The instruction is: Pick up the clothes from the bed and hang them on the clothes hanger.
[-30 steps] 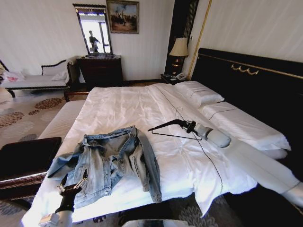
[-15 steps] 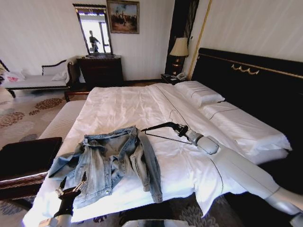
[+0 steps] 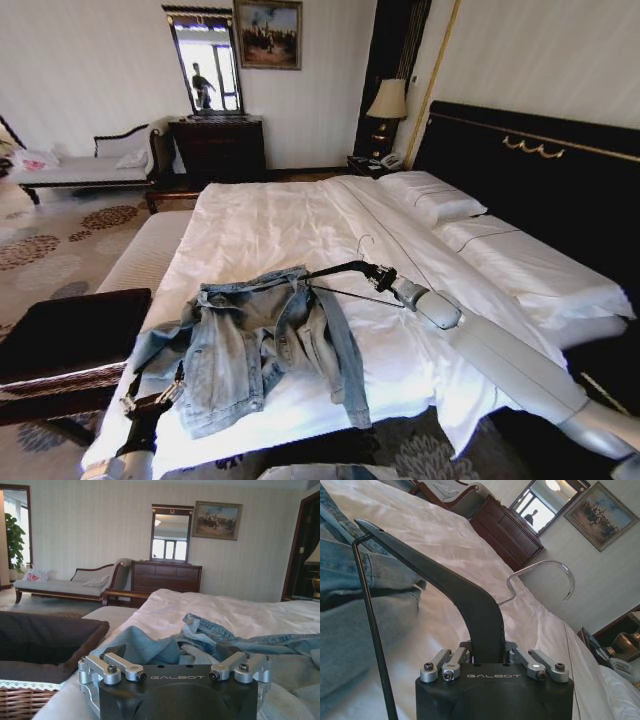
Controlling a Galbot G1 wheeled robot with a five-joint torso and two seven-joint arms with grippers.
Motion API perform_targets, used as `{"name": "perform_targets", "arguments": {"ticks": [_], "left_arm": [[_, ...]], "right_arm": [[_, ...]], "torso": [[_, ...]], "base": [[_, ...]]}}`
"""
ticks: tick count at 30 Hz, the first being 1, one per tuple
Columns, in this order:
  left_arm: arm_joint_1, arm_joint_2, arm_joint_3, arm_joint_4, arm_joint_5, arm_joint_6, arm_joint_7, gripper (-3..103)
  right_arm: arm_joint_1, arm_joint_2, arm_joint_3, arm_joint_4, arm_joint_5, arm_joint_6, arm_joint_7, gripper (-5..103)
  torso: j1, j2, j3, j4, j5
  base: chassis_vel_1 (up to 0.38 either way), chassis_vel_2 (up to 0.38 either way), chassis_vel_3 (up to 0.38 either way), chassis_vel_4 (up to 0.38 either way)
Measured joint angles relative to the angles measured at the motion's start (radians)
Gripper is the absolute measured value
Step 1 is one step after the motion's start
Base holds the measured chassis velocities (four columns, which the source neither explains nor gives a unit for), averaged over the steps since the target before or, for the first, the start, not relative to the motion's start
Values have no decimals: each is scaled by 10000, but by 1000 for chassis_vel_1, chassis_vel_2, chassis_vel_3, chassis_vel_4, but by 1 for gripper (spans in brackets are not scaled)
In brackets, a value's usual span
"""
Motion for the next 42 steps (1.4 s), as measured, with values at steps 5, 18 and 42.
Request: {"name": "perform_targets", "arguments": {"ticks": [5, 18, 42], "left_arm": [[20, -12, 7, 21, 10, 0, 0, 100], [33, -33, 4, 45, -19, -6, 7, 100], [-78, 54, 57, 68, 61, 159, 9, 100]], "right_arm": [[-126, 81, 62, 27, -40, -1, 52, 29], [-193, 138, 104, 197, 53, -60, 213, 29], [-1204, 463, 692, 633, 95, 26, 470, 29]], "torso": [[-2, 0, -1, -5, 2], [0, 0, 0, -2, 1], [-2, 1, -1, 0, 0]], "base": [[44, 35, -26, -26], [50, 58, -53, -67], [45, 58, -41, -60]]}}
